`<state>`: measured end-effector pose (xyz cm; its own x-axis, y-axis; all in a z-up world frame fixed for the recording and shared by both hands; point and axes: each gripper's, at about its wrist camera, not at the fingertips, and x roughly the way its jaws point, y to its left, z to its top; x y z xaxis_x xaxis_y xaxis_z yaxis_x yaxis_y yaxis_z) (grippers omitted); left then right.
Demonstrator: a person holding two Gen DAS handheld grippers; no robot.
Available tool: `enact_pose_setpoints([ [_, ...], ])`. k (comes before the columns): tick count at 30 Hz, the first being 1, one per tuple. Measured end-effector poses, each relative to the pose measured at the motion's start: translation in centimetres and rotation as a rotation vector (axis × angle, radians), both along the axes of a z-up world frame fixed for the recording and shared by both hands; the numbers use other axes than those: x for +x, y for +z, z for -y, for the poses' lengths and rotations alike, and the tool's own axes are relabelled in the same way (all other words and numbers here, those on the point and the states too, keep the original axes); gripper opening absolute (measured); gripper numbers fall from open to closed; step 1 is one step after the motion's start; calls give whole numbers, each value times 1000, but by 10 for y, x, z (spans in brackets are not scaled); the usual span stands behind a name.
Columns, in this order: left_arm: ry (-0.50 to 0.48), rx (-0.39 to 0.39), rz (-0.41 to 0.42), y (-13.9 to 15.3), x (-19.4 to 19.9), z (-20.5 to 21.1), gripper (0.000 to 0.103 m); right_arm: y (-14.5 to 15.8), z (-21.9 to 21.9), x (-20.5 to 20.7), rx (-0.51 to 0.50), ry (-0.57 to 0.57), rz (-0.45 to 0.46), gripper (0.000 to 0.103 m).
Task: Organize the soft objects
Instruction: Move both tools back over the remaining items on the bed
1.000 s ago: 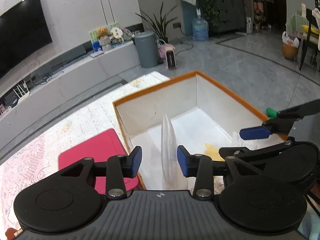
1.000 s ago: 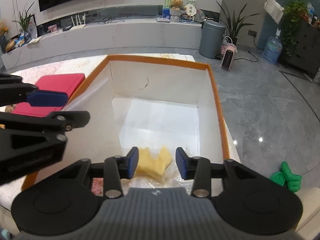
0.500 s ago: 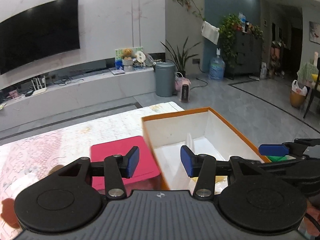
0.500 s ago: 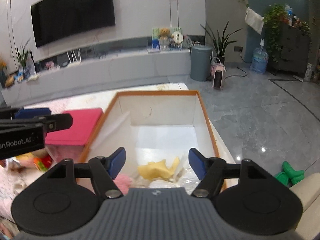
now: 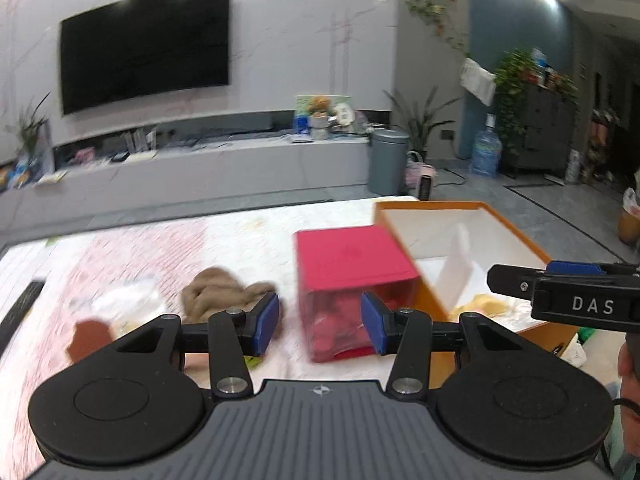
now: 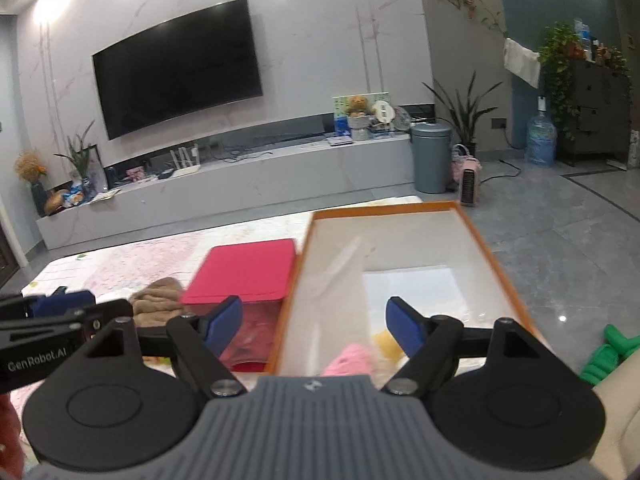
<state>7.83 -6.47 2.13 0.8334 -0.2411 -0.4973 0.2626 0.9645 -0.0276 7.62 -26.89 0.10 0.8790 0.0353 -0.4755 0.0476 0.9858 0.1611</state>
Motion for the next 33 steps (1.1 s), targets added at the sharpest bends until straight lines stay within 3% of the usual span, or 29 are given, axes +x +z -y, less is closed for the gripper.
enact_pose_setpoints([
  [6,53,30,9,-13,-13,-36,54,-7,-39,-4,-31,97,-9,78],
  [15,109,34,-74,-34,-22,-75,55,-23,-90,-2,-87,217,-58,78],
  [21,146,-48,-143,-44,-24,-108,54,-37,-120,2,-99,278,-98,78],
  [33,162,-49,-194,-57,2,-121,58,-65,-154,34,-135,344,-201,75],
])
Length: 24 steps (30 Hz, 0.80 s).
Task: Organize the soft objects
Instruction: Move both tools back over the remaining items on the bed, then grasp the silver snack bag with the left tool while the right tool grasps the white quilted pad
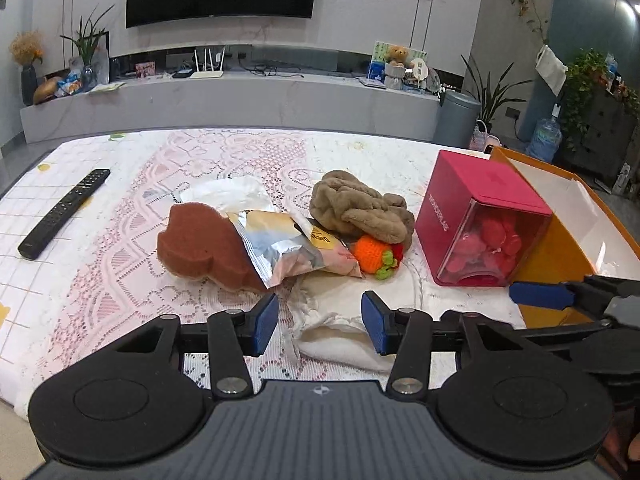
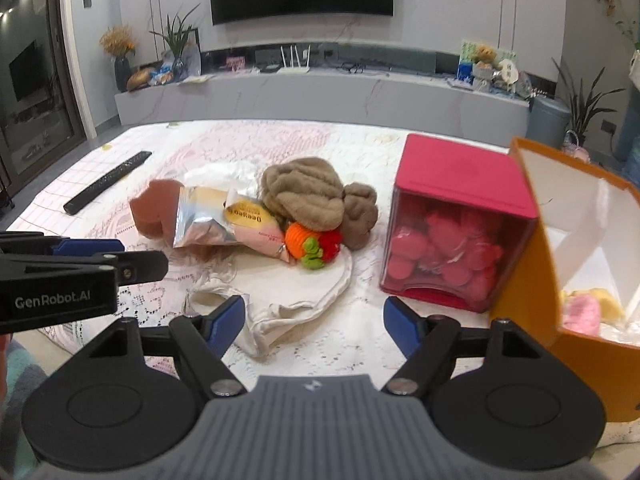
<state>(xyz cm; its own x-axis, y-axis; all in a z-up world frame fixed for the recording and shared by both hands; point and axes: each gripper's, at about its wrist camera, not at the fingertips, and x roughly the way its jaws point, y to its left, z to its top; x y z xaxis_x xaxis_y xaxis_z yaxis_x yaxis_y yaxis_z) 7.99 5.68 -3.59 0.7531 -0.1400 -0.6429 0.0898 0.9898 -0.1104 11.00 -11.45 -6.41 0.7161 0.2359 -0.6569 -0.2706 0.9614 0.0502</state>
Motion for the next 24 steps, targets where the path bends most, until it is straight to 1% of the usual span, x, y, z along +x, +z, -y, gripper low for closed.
enact_pose_setpoints([
  [2,13,-9,-19,-3,8,-1,60,-4,-3,9,1,1,-15,75],
  [5,50,-29,-42,-9,19,-6,60,-11,-7,26,12,-14,-42,75],
  [9,96,-60,-65,-15,28,-16,60,-27,-10,51,57,-33,-122,78],
  [11,119,-84,-95,-19,32,-22,60,-37,-13,60,92,-19,-171,82],
  [12,131,-99,-118,-23,35,-25,59,-41,-15,63,98,-11,-188,90],
  [13,144,-113,-138,-26,37,-28,58,-46,-17,65,99,-4,-197,92],
  [16,178,-148,-165,-32,41,-34,56,-55,-24,71,88,-12,-202,92],
  [18,191,-158,-168,-34,42,-37,56,-59,-25,77,101,-25,-205,92],
  [22,188,-165,-187,-37,45,-37,56,-69,-31,84,131,-28,-237,92],
  [23,187,-167,-191,-38,45,-37,56,-71,-33,82,128,-22,-231,93],
  [24,188,-169,-192,-38,45,-37,56,-72,-38,79,105,-13,-208,91],
])
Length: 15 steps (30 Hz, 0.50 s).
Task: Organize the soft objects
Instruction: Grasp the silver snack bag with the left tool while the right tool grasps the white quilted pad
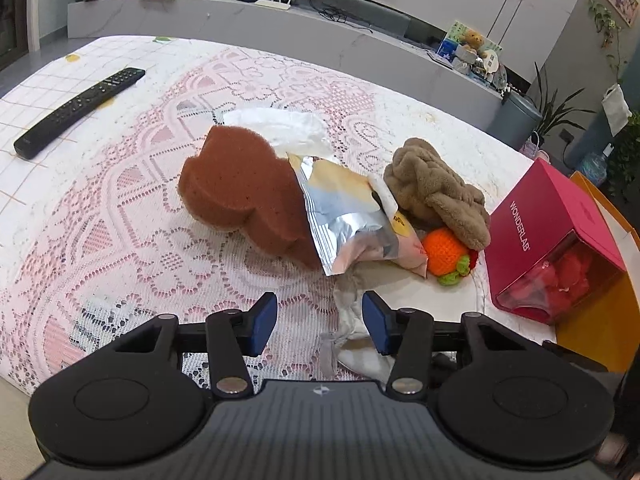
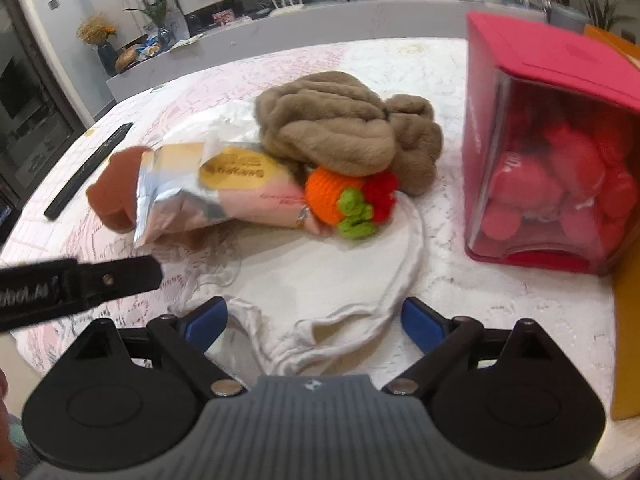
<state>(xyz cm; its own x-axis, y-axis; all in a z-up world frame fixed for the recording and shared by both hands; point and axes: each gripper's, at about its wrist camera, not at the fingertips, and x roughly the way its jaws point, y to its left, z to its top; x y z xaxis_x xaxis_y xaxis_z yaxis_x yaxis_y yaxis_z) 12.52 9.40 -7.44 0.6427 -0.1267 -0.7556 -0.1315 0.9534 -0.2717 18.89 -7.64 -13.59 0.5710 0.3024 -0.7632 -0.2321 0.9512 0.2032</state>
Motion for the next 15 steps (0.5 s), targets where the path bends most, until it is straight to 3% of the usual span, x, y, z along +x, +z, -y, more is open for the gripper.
enact_pose_setpoints([
  [3,2,-7,-1,0,-1,-1,56,-3,-14,-11,-90,57,71,74],
  [7,-7,-9,6,1,-1,0,56,0,-16,-15,-52,97,80,25],
  [9,-14,-9,14,1,-2,1,56,3,-17,-15,-58,109,97,14],
  [15,-55,-17,57,6,-6,6,56,25,2,-20,-77,84,111,11],
])
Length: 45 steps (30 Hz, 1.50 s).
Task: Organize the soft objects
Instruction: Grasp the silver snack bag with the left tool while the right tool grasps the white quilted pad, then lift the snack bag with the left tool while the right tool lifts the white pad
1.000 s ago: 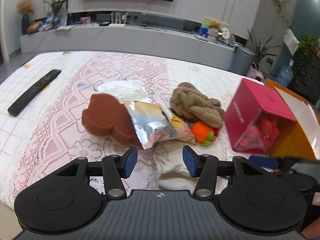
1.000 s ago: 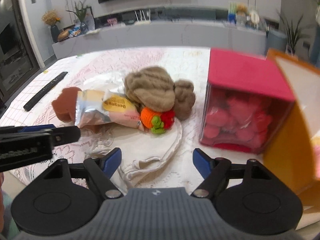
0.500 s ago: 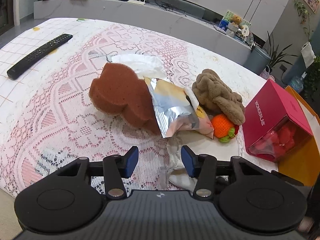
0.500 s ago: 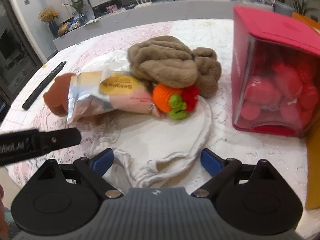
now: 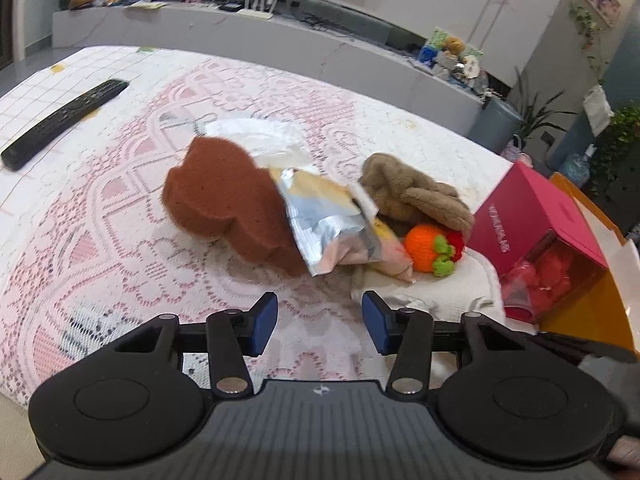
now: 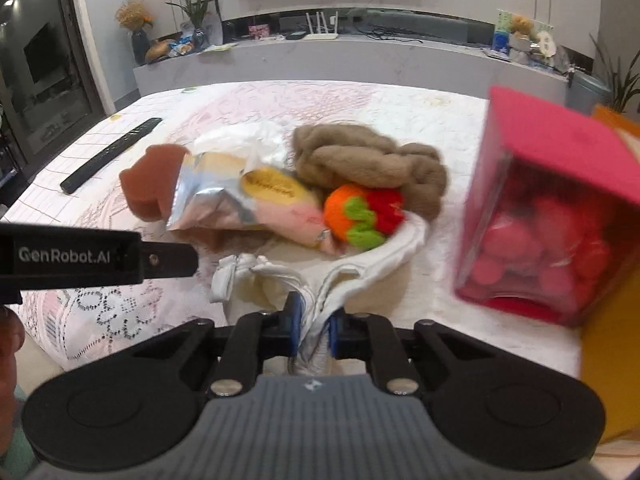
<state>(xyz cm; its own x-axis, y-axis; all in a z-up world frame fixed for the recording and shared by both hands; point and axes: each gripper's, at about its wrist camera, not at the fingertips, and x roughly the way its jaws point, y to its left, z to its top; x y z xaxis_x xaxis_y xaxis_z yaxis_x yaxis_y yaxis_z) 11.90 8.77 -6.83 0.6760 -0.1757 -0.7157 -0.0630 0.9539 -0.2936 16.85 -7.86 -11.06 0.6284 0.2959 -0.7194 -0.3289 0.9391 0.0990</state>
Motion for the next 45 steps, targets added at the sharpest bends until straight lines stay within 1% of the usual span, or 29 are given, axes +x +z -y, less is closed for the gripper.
enact_pose_setpoints([
  [2,-27,4,16,2,-2,4,56,8,11,-2,-1,-14,-9,11],
  [5,-47,14,27,5,-2,9,57,15,25,-6,-30,-37,-13,11],
  [8,-34,26,30,8,1,12,66,12,40,-6,-54,-71,-16,13],
  [11,-18,38,26,10,9,14,74,5,46,1,-33,-93,-37,25],
  [12,-18,28,26,10,13,14,77,3,48,4,-15,-101,-34,29],
  [13,-21,11,26,9,17,13,77,1,48,5,-8,-111,-29,32],
  [14,-19,-3,23,7,22,13,77,-1,47,8,0,-120,-26,38],
  [17,18,-23,22,1,35,12,77,-6,45,20,56,-130,-31,39],
  [19,35,-39,31,1,40,12,77,-10,44,28,69,-146,-30,40],
  [21,45,-31,52,1,45,14,78,-14,43,36,65,-159,-33,40],
  [23,55,-3,65,0,49,18,78,-18,41,39,61,-160,-32,40],
  [24,56,13,68,0,50,20,76,-20,39,40,51,-154,-28,39],
  [25,52,28,71,-1,51,23,71,-22,37,39,38,-145,-27,35],
  [26,52,49,73,-2,52,26,70,-24,34,38,23,-133,-23,30],
  [27,48,72,80,-3,52,28,66,-26,32,37,10,-127,-20,18],
  [28,44,96,91,-2,51,31,56,-28,29,36,-6,-120,-20,15],
  [29,37,116,105,-2,50,33,54,-29,27,35,-14,-115,-16,14],
  [31,26,129,127,-1,48,34,44,-29,25,32,-24,-112,-4,8],
  [32,20,125,131,-2,48,33,43,-29,24,31,-28,-110,0,8],
  [34,17,117,127,-3,48,31,33,-29,25,30,-27,-112,1,7],
  [40,14,122,175,8,35,28,26,-21,29,20,-4,-89,24,2],
  [45,-10,167,187,21,14,32,23,-7,30,8,-19,-73,42,2],
])
